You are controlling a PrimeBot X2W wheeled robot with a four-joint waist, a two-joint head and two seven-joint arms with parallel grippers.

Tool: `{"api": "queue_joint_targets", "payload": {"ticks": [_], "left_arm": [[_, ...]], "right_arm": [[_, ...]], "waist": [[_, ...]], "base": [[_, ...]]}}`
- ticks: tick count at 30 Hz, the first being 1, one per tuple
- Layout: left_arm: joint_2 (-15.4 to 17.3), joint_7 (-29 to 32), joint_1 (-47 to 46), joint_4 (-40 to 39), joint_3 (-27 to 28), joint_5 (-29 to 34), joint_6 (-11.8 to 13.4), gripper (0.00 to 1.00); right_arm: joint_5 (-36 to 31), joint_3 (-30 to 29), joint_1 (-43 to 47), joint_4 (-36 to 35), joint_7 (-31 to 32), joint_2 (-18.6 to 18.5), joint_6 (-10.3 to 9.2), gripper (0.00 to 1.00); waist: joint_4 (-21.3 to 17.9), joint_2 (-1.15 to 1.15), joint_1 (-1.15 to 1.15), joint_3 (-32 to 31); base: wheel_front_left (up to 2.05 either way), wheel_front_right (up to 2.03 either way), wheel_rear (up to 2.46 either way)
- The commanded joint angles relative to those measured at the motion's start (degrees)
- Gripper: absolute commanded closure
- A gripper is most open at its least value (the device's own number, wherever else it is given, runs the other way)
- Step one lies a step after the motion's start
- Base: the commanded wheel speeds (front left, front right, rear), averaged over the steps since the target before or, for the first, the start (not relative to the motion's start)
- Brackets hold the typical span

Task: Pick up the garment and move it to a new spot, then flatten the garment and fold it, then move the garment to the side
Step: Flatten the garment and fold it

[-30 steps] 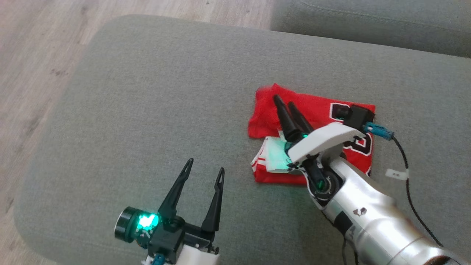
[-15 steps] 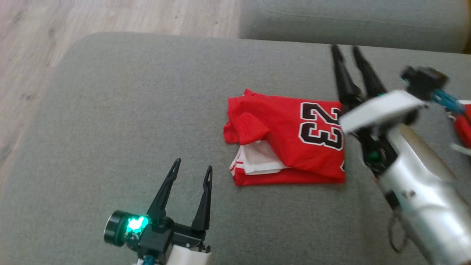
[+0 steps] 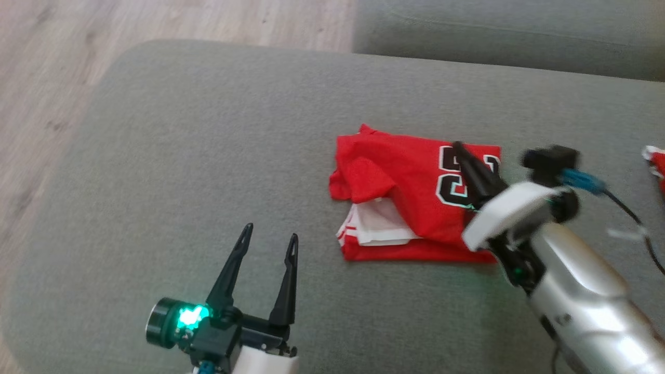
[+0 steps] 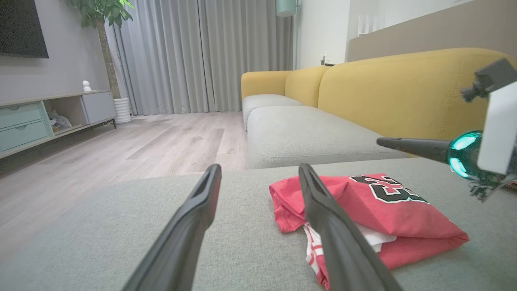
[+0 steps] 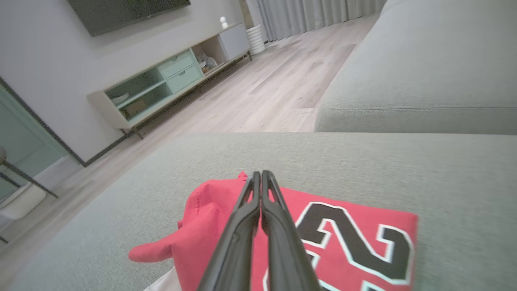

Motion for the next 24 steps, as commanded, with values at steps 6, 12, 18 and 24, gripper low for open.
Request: {"api": "queue_joint_targets", "payload": {"ticks": [6, 12, 18, 24], "left_arm": [[-0.99, -0.46, -2.36, -1.09, 0.06, -0.92, -0.60, 0.00], [-1.11, -0.46, -2.51, -0.74, 0.13, -1.36, -0.22, 0.00], [-1.14, -0.46, -1.31, -0.61, 1.28, -1.17, -0.06, 0.00], [-1.13, -0.46, 0.91, -2.09, 4.95, -2.20, 0.84, 0.00]], "right_arm": [[-2.32, 7.79, -6.93, 7.72, 4.21, 3.58, -0.04, 1.00], [3.90, 19.24, -6.14, 6.90, 9.06, 2.95, -0.04, 1.00], [12.76, 26.19, -4.05, -2.06, 7.98, -1.07, -0.04, 1.00], [8.38, 22.75, -2.15, -2.13, -6.62, -3.63, -0.04, 0.00]], "waist": [[3.80, 0.00, 0.00, 2.00], [5.35, 0.00, 0.00, 2.46], [2.90, 0.00, 0.00, 0.55], [-1.18, 0.00, 0.00, -3.14]], "base": [[0.00, 0.00, 0.00], [0.00, 0.00, 0.00], [0.00, 0.00, 0.00], [0.00, 0.00, 0.00]]}}
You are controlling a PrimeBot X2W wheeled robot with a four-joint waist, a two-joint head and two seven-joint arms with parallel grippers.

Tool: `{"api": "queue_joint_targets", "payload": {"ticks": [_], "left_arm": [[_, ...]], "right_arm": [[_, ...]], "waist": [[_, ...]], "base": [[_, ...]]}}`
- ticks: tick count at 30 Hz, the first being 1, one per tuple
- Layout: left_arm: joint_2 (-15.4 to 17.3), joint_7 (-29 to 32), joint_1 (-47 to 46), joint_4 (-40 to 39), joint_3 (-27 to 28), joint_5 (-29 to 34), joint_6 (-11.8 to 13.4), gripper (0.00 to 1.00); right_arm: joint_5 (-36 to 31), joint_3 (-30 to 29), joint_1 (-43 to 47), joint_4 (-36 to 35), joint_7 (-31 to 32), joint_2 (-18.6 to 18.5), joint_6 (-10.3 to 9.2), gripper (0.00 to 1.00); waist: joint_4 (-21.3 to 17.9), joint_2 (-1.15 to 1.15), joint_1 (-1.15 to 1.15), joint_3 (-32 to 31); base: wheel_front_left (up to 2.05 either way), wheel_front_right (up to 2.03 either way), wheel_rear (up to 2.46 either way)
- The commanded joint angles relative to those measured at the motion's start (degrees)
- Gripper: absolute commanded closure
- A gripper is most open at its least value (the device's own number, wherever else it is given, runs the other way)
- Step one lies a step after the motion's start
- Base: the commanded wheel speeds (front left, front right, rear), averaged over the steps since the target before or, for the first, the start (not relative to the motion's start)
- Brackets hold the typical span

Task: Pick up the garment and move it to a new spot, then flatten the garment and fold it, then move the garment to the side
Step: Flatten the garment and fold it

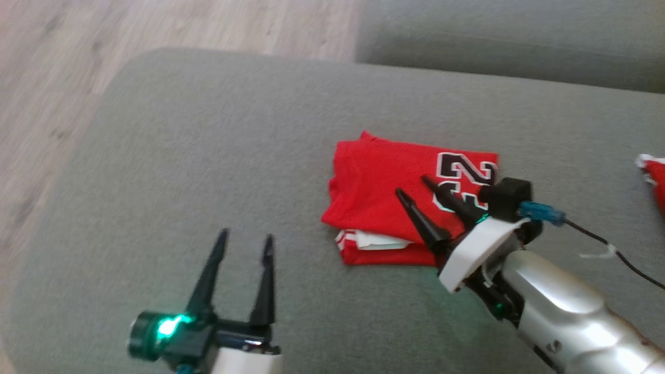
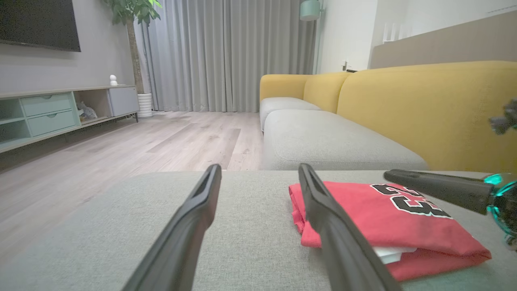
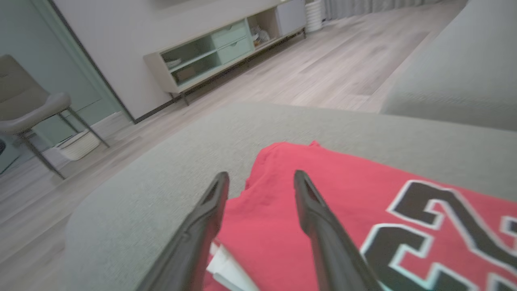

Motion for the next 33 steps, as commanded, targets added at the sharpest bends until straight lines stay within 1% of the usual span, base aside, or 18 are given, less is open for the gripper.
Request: {"api": "queue_joint_targets", "payload": {"ticks": [1, 2, 5, 6, 7, 8, 9, 10, 14, 17, 20, 27, 33], "left_arm": [[-0.42, -0.46, 0.43, -2.83, 3.65, -0.94, 0.62, 0.00], [-0.42, -0.46, 0.99, -3.32, 4.48, -1.00, 0.88, 0.00], [-0.43, -0.46, 3.04, -4.57, 6.97, -1.29, 1.49, 0.00], [-0.44, -0.46, 3.81, -4.91, 7.58, -1.30, 1.48, 0.00], [-0.45, -0.46, 5.32, -5.58, 8.65, -1.48, 1.28, 0.00], [-0.45, -0.46, 6.06, -5.77, 8.96, -1.42, 0.97, 0.00], [-0.45, -0.46, 6.82, -5.89, 9.35, -1.30, 0.69, 0.00], [-0.45, -0.46, 6.82, -5.89, 9.35, -1.30, 0.69, 0.00], [-0.47, -0.46, 10.21, -6.13, 11.32, -0.82, 0.22, 0.00], [-0.48, -0.46, 11.74, -6.04, 12.57, -0.41, -0.14, 0.00], [-0.49, -0.46, 12.54, -5.82, 13.04, -0.02, -0.92, 0.00], [-0.50, -0.46, 12.83, -4.99, 13.35, 0.40, -2.09, 0.00], [-0.50, -0.46, 12.78, -4.54, 13.48, 0.55, -2.12, 0.00]], "right_arm": [[-3.07, -3.22, 2.03, -1.12, -2.18, -0.24, -0.04, 0.00], [-5.02, -5.76, 2.98, -2.24, -2.40, -0.20, -0.04, 0.00], [-12.72, -17.82, 9.38, -8.54, -2.48, 0.50, -0.04, 0.00], [-15.44, -21.59, 12.25, -10.65, -2.49, 1.11, -0.04, 0.00], [-19.87, -28.92, 18.09, -15.29, -2.50, 3.11, -0.04, 0.00], [-22.11, -32.01, 20.95, -17.15, -2.50, 3.97, -0.04, 0.00], [-24.85, -34.48, 23.55, -18.81, -2.51, 4.57, -0.04, 0.00], [-24.85, -34.48, 23.55, -18.81, -2.51, 4.57, -0.04, 0.00], [-35.37, -42.19, 32.33, -22.93, -2.51, 7.39, -0.04, 0.00], [-40.81, -45.02, 36.67, -24.87, -2.51, 9.53, -0.04, 0.00], [-43.89, -45.43, 39.18, -25.20, -2.52, 10.84, -0.04, 0.00], [-44.57, -46.77, 40.65, -24.70, -2.52, 13.01, -0.04, 0.00], [-43.98, -47.76, 40.41, -24.44, -2.52, 13.90, -0.04, 0.00]], "waist": [[-2.94, 0.00, 0.00, -2.62], [-3.63, 0.00, 0.00, -3.07], [-5.92, 0.00, 0.00, -4.56], [-6.52, 0.00, 0.00, -4.95], [-7.66, 0.00, 0.00, -5.67], [-8.08, 0.00, 0.00, -6.10], [-8.46, 0.00, 0.00, -6.65], [-8.46, 0.00, 0.00, -6.65], [-9.70, 0.00, 0.00, -8.58], [-10.26, 0.00, 0.00, -9.20], [-10.71, 0.00, 0.00, -9.59], [-11.28, 0.00, 0.00, -10.06], [-11.63, 0.00, 0.00, -9.93]], "base": [[0.00, 0.00, 0.00], [0.00, 0.00, 0.00], [0.00, 0.00, 0.00], [0.00, 0.00, 0.00], [0.00, 0.00, 0.00], [0.00, 0.00, 0.00], [0.00, 0.00, 0.00], [0.00, 0.00, 0.00], [0.00, 0.00, 0.00], [0.00, 0.00, 0.00], [0.00, 0.00, 0.00], [0.00, 0.00, 0.00], [0.00, 0.00, 0.00]]}}
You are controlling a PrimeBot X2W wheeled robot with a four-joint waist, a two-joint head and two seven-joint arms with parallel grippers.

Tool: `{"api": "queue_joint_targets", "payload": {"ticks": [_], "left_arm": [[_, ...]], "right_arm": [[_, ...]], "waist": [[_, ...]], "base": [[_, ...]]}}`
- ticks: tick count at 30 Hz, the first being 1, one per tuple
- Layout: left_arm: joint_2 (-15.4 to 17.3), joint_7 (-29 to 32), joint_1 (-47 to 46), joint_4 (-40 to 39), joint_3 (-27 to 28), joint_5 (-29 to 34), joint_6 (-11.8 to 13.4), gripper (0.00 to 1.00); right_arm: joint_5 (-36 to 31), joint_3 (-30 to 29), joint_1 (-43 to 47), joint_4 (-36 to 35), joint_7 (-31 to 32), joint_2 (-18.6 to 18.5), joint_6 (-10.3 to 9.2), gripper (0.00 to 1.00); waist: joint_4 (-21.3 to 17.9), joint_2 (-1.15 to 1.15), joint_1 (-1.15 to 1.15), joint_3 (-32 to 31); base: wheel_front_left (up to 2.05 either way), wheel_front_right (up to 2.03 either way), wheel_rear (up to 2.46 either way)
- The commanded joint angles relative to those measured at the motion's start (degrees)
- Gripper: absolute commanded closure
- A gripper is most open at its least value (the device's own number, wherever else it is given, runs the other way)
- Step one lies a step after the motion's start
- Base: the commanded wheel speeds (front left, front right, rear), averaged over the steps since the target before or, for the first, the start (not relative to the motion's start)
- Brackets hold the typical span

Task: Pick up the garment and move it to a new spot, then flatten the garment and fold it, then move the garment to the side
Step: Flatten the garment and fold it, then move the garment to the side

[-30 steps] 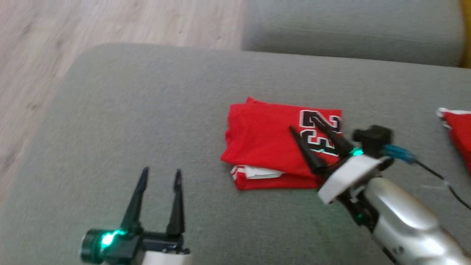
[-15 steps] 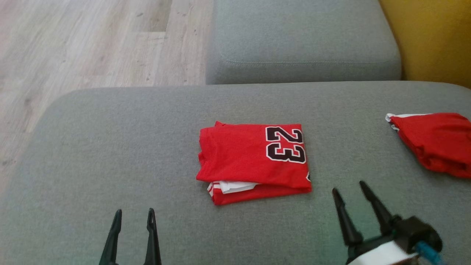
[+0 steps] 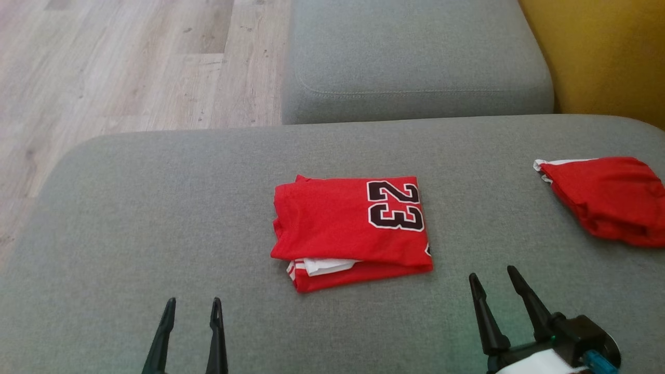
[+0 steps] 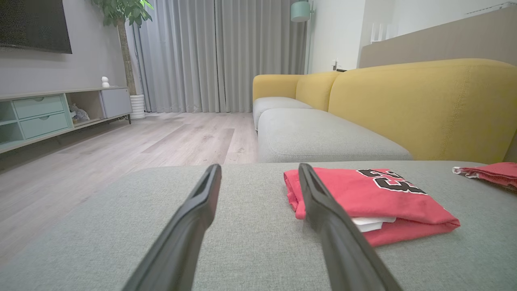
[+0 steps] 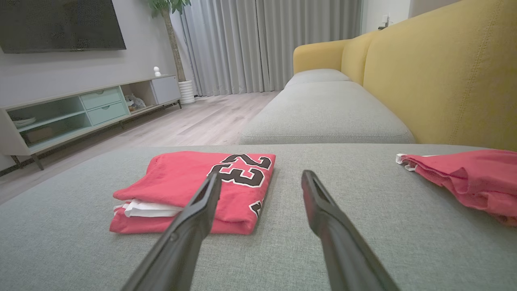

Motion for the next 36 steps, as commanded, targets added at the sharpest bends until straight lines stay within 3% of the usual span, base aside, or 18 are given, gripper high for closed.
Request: {"api": "queue_joint_targets", "payload": {"ticks": [1, 14, 26, 36], "left_arm": [[-0.49, -0.46, -1.79, -1.55, 1.91, 0.39, -0.02, 0.00], [-0.50, -0.46, -2.06, -1.42, 1.41, 0.54, 0.55, 0.00], [-0.50, -0.46, -3.69, -1.36, -0.09, -0.10, 1.11, 0.00], [-0.50, -0.46, -7.55, -1.45, -3.10, 0.37, 1.60, 0.00]], "right_arm": [[0.27, 0.87, -1.98, -1.59, -0.62, -0.15, -0.04, 0.00], [-0.20, 0.12, -2.21, -0.65, -0.62, 0.50, -0.04, 0.00], [0.35, -2.62, -5.64, 3.06, -0.62, 1.20, -0.04, 0.00], [7.49, -0.56, -22.39, 19.71, 0.88, 1.60, -0.04, 0.00]], "waist": [[-0.10, 0.00, 0.00, 0.11], [-0.52, 0.00, 0.00, 0.82], [1.76, 0.00, 0.00, 4.51], [4.26, 0.00, 0.00, 11.30]], "base": [[0.00, 0.00, 0.00], [0.00, 0.00, 0.00], [0.00, 0.00, 0.00], [0.00, 0.00, 0.00]]}}
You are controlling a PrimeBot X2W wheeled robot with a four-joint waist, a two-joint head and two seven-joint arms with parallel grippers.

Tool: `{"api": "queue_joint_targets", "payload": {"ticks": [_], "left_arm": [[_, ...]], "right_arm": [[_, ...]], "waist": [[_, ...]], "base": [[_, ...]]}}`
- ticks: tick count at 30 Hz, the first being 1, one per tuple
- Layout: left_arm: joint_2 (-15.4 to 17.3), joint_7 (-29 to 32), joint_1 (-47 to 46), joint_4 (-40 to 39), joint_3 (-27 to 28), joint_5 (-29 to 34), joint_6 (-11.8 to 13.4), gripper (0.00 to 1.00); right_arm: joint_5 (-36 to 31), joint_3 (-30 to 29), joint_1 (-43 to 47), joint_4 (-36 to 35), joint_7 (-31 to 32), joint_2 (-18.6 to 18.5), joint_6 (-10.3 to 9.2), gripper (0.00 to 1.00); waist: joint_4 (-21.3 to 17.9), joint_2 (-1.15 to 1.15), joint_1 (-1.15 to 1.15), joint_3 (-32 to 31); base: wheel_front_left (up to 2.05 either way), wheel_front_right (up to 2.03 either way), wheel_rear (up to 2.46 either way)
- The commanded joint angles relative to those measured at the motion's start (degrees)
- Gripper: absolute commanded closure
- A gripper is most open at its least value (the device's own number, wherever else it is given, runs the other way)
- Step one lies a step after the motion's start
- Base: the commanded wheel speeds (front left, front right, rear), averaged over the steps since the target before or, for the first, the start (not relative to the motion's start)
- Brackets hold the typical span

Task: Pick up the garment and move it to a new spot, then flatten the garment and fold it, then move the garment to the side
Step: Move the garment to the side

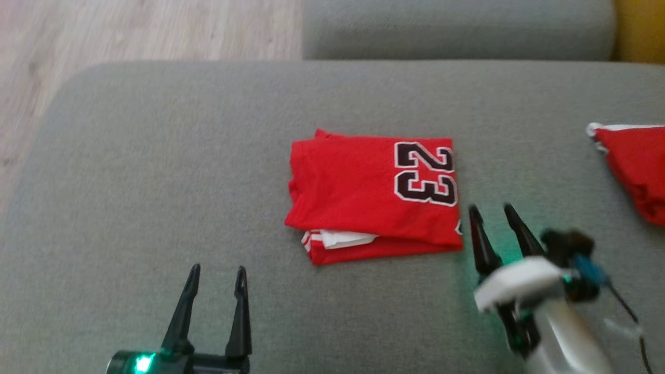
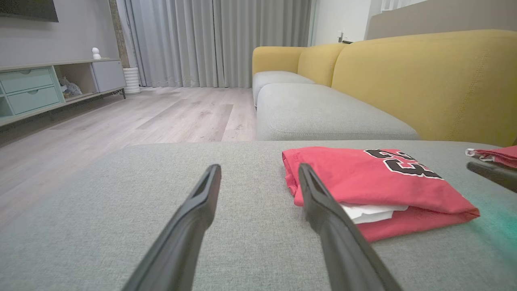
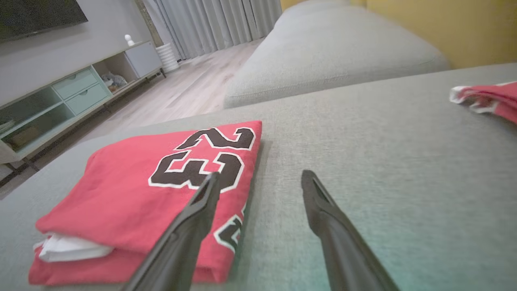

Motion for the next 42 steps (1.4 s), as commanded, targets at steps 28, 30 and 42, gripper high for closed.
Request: {"api": "queue_joint_targets", "payload": {"ticks": [28, 30, 42], "left_arm": [[-0.48, -0.47, -8.92, -5.12, 0.88, 0.72, 3.48, 0.00], [-0.48, -0.47, -10.06, -5.70, 1.19, 0.57, 3.02, 0.00], [-0.48, -0.47, -16.17, -6.03, 1.17, 0.31, -0.42, 0.00]], "right_arm": [[23.45, 21.39, -24.14, 1.33, 12.40, -19.11, -0.04, 1.00], [22.69, 21.52, -25.72, -1.08, 13.81, -23.52, -0.04, 1.00], [19.72, 13.02, -31.02, -10.44, 23.59, -44.20, -0.04, 1.00]], "waist": [[-8.56, 0.00, -0.02, 10.58], [-10.32, 0.00, -0.02, 12.17], [-13.99, 0.00, -0.02, 20.37]], "base": [[0.00, 0.00, 0.00], [0.00, 0.00, 0.00], [0.00, 0.00, 0.00]]}}
